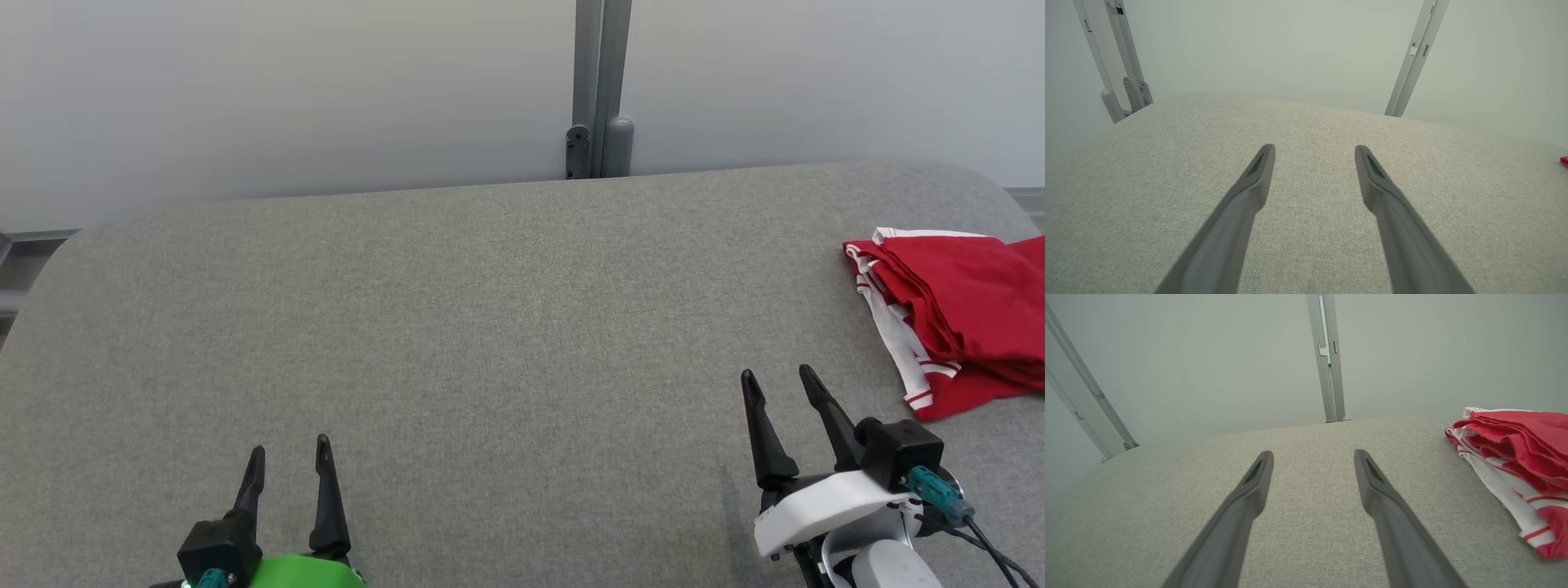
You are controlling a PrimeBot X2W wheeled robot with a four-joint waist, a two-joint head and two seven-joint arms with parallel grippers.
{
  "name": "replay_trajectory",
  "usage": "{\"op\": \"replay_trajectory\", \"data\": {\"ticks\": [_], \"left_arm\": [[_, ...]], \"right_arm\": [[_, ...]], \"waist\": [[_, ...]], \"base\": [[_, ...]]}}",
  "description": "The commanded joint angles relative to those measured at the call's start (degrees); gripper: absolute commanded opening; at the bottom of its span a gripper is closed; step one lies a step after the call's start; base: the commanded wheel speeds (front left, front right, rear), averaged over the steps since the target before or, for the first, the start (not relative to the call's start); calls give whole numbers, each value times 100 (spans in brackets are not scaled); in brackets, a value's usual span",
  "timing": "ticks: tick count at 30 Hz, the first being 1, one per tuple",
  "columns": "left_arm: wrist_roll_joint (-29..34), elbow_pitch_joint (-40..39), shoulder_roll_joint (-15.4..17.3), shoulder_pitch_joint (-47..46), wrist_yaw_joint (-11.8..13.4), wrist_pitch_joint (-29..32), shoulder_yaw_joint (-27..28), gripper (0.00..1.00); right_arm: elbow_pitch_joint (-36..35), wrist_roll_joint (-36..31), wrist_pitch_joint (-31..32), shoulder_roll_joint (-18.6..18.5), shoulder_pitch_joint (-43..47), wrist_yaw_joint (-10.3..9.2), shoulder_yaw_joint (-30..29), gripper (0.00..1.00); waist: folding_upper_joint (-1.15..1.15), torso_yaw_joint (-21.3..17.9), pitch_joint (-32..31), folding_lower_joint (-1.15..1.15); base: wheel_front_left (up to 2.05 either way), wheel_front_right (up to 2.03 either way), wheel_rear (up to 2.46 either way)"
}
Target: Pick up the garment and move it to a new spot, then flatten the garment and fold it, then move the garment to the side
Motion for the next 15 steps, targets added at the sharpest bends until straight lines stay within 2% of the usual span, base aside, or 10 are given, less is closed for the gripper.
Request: {"op": "replay_trajectory", "data": {"ticks": [1,8,9,12,15], "left_arm": [[17,4,11,17,11,-28,3,100],[-36,45,18,-6,-2,3,-16,100],[-10,39,0,-1,-6,19,-17,0],[-19,190,-18,30,-7,34,-32,0],[-294,212,-28,-2,-62,112,34,0]], "right_arm": [[-34,-21,-15,-7,61,-4,-5,100],[-52,-35,-15,-8,52,-4,-63,100],[-24,3,0,0,3,0,-56,0],[115,25,12,20,70,0,-48,0],[117,326,87,21,71,0,-82,0]], "waist": [[0,6,1,0],[0,23,-2,0],[0,22,-2,0],[0,22,-2,0],[0,19,2,0]], "base": [[0,0,0],[0,0,0],[0,0,0],[0,0,0],[0,0,0]]}}
